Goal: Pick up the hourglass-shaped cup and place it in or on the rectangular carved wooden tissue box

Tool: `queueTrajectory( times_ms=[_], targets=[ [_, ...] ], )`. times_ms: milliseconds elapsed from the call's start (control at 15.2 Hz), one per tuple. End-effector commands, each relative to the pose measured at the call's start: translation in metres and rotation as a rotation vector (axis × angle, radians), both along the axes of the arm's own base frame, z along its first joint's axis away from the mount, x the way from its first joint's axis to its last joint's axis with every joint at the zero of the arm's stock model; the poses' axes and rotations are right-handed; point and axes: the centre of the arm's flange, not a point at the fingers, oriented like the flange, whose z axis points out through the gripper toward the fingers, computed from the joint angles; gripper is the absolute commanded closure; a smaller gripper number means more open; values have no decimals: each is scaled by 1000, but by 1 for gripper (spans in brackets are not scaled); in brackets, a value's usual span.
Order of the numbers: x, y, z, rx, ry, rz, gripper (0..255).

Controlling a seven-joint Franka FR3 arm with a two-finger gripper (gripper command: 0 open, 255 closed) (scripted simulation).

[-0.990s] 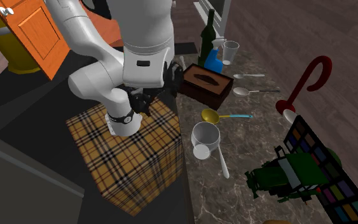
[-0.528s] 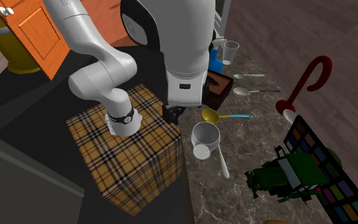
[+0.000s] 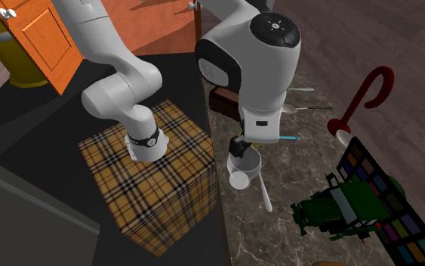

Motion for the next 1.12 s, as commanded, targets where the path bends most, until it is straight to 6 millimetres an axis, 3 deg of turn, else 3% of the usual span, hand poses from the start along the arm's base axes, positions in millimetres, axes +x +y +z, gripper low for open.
queueTrajectory(
  times_ms=[0, 462, 990, 1056],
  targets=[
    [6, 10, -6, 4, -4, -4, 0],
    [5, 16, -46, 4, -4, -4, 0],
    [5, 16, -45, 4, -4, -4, 0],
    [5, 16, -45, 4, -4, -4, 255]
  ],
)
